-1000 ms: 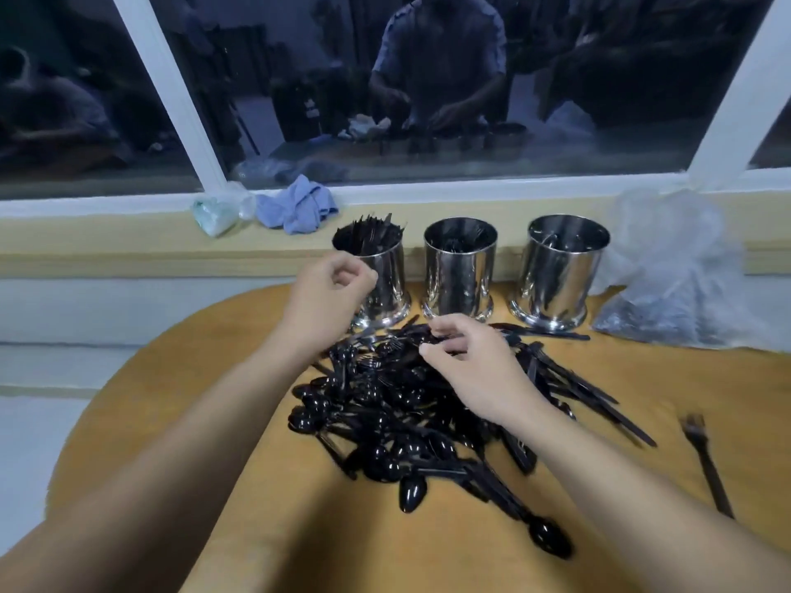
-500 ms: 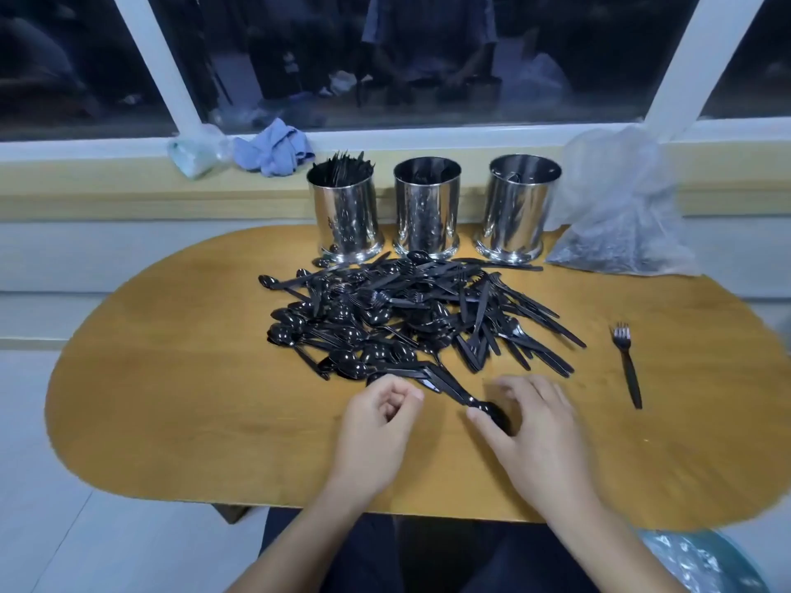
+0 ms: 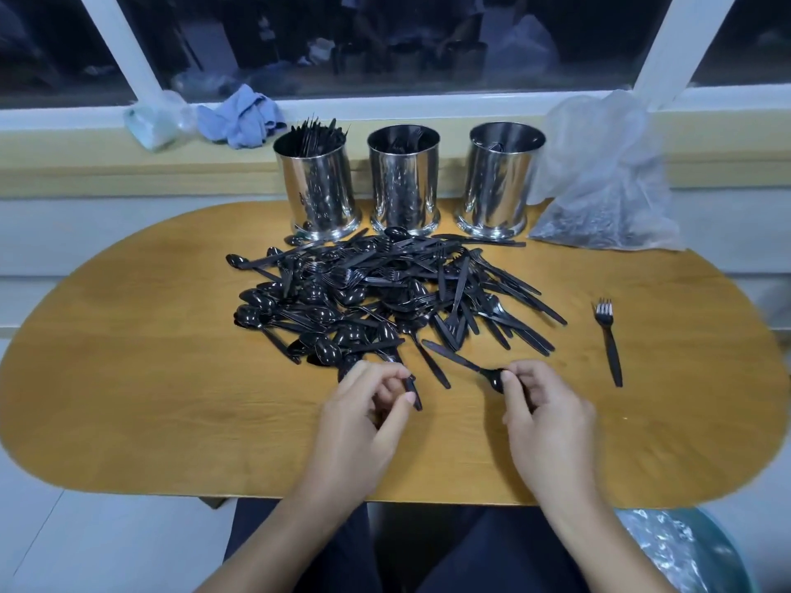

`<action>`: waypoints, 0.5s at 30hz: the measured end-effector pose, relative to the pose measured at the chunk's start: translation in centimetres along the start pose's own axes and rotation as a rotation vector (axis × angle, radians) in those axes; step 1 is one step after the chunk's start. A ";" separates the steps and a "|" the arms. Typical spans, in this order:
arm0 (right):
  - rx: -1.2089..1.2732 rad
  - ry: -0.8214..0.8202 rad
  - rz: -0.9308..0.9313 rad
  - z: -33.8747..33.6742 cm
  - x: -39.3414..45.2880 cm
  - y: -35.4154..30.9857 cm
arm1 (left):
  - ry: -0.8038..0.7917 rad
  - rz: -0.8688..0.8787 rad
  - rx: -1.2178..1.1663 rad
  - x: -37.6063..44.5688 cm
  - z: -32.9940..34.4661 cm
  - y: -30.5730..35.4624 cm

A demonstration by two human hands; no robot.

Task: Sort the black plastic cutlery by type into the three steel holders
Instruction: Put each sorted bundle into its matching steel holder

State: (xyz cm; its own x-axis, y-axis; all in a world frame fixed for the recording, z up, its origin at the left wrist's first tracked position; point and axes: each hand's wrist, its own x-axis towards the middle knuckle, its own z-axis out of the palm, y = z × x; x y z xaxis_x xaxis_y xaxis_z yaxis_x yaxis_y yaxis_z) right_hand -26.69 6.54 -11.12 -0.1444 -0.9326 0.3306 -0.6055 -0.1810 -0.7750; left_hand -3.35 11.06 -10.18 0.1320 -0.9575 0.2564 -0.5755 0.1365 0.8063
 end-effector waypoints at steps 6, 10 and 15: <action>0.093 -0.042 -0.095 -0.1 -0.1 -0.6 | -0.069 0.113 0.185 0.2 -0.4 1.3; 0.227 -0.233 -0.196 1.9 0.1 -2.7 | -0.203 0.210 0.369 0.6 -1.0 1.3; 0.423 -0.271 -0.012 4.7 0.8 -4.5 | -0.205 -0.028 0.078 0.6 -1.9 0.0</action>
State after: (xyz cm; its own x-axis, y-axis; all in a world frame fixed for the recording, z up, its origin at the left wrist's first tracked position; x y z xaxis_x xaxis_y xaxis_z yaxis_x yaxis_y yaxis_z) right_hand -20.37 5.14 -9.88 0.1033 -0.9671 0.2326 -0.2278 -0.2506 -0.9409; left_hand -1.74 10.97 -9.05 -0.0134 -0.9934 0.1139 -0.6354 0.0964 0.7662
